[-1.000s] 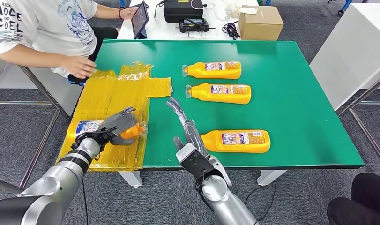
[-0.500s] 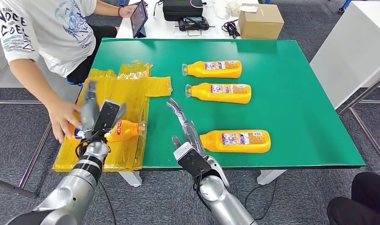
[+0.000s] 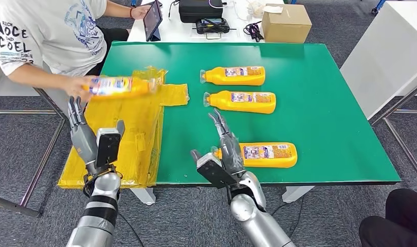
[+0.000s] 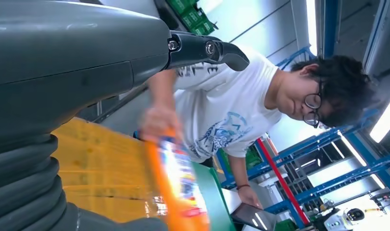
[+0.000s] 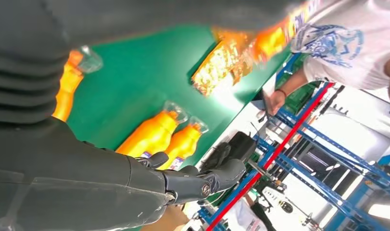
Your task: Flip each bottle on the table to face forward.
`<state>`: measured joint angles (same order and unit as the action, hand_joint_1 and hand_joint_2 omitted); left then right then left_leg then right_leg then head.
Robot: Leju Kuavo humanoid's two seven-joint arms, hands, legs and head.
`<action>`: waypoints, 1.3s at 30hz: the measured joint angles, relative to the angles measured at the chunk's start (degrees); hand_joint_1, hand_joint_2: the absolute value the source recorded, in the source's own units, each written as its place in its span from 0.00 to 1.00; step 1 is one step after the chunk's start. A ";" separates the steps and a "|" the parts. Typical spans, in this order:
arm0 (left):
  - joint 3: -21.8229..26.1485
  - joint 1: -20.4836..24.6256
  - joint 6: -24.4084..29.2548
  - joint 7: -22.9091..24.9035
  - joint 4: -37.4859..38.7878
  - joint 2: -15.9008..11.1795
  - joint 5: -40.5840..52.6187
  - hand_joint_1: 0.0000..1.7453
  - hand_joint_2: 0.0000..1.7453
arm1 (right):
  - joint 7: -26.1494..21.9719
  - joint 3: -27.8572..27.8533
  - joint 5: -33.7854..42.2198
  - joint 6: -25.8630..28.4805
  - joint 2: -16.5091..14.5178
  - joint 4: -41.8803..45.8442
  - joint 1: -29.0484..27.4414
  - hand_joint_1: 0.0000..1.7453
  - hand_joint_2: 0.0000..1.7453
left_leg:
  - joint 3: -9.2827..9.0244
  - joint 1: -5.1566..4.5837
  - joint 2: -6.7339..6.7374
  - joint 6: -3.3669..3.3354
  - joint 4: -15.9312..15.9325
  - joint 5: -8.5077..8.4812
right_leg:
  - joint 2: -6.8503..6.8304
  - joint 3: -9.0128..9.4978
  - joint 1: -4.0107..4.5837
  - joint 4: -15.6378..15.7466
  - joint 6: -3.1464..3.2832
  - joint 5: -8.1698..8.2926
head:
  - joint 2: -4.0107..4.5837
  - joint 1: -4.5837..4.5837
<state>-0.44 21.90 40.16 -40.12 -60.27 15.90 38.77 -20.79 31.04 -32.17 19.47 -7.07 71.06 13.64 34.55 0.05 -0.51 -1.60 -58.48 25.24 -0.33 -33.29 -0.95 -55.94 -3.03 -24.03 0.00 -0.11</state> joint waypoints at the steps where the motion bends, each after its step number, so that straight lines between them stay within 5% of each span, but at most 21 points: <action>1: 0.04 -0.38 0.00 -0.01 -0.55 0.16 -0.13 0.00 1.00 | 0.12 -0.16 -0.08 0.02 0.29 0.00 -0.01 0.00 1.00 | 0.00 0.01 0.00 0.00 0.00 0.00 | 0.00 0.00 0.01 0.00 0.00 0.00 | 0.00 0.00; 12: 0.01 -2.23 -0.01 -0.01 -2.39 0.73 -7.04 0.00 1.00 | 4.29 -1.60 -4.94 -0.83 3.27 0.00 -0.06 0.00 1.00 | 0.00 0.03 0.00 0.00 0.00 0.00 | 0.00 -0.02 0.04 -0.01 0.00 0.00 | 0.00 0.02; 22: -3.10 -7.20 -0.02 0.01 -0.74 -0.96 -14.16 0.00 1.00 | 9.85 -7.34 -9.84 -12.67 13.89 -0.63 -0.13 0.00 1.00 | 0.07 -0.12 -0.03 -0.04 -0.01 0.03 | -0.02 -0.03 -0.06 0.04 -0.01 0.01 | 0.00 0.02; 39: -11.07 -6.39 -0.07 -0.01 2.93 -0.84 -19.11 0.00 1.00 | 11.06 -6.50 -6.54 -22.87 19.85 -4.94 7.35 0.00 1.00 | 0.05 -0.12 -0.02 -0.06 -0.03 0.00 | -0.02 -0.01 -0.06 0.02 -0.03 0.02 | 0.00 0.01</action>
<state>-11.51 15.51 40.09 -40.13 -57.33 15.05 19.66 -9.73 24.54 -38.71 -3.39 12.78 66.12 20.99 34.60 -0.06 -0.53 -1.67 -58.51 25.24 -0.35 -33.30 -1.01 -55.92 -3.07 -24.01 0.00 -0.10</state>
